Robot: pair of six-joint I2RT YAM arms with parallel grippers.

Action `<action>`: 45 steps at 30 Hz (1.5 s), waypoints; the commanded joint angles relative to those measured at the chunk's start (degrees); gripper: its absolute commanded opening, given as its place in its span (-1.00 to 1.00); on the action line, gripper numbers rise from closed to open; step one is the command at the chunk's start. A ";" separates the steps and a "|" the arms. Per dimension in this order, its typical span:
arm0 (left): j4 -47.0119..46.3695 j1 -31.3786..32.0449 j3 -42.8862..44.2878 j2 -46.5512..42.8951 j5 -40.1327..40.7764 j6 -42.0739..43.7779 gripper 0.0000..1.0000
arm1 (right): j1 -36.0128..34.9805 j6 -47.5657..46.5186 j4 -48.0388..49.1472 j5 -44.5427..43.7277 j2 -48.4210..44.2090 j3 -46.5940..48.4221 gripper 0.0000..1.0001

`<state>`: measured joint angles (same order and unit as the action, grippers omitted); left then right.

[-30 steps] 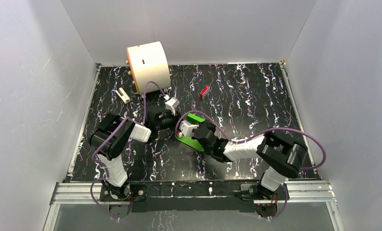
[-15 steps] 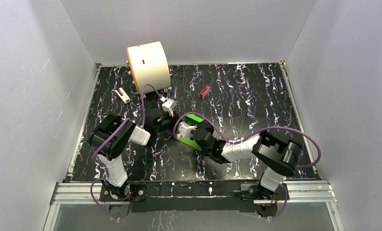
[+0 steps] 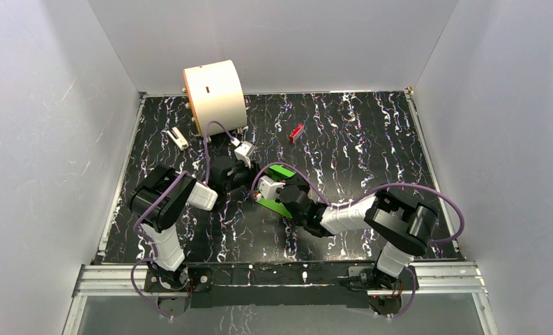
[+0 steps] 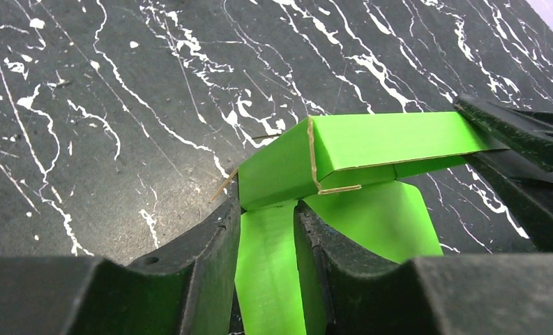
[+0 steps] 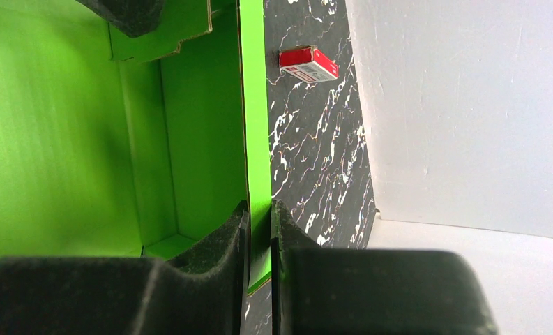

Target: Fold the paper box

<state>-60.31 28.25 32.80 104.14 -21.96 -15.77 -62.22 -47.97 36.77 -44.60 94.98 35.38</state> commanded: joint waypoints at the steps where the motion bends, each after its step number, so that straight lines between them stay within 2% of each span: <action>1: -7.37 0.16 2.90 -0.75 -0.77 1.81 -0.36 | -0.63 4.20 -3.94 9.29 1.96 -0.48 -1.00; 8: -10.75 0.29 3.77 0.85 -0.44 0.90 -0.46 | -0.63 4.28 -3.42 9.74 2.94 -0.31 -1.00; 17: -16.74 1.14 3.49 4.85 4.36 0.56 -0.63 | -0.63 4.84 -4.07 10.78 4.02 0.23 -1.00; 23: -20.99 3.78 2.45 6.65 12.20 1.25 -0.59 | -0.63 4.93 -4.57 10.19 3.90 0.57 -1.00; 29: -23.44 4.70 3.81 9.37 16.52 0.04 -0.58 | -0.63 6.43 -5.27 11.72 2.16 0.81 -0.96; 32: -23.79 4.80 3.85 10.04 17.17 0.28 -0.65 | -0.28 8.77 -7.38 13.14 -0.09 1.21 -0.84; 36: -23.88 4.80 3.34 10.11 16.95 1.25 -0.83 | 1.25 13.22 -11.51 17.56 -4.56 1.96 -0.55; 40: -23.88 4.80 3.13 10.55 15.08 1.83 -0.86 | 2.58 18.61 -18.43 22.17 -8.96 4.64 -0.19; 45: -24.06 4.80 2.98 10.75 13.62 2.52 -0.87 | 4.22 25.00 -22.97 28.96 -14.23 6.65 0.11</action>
<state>-80.55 33.34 34.68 114.37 -8.82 -15.35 -59.05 -31.24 19.68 -25.30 85.36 39.09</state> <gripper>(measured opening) 0.160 0.519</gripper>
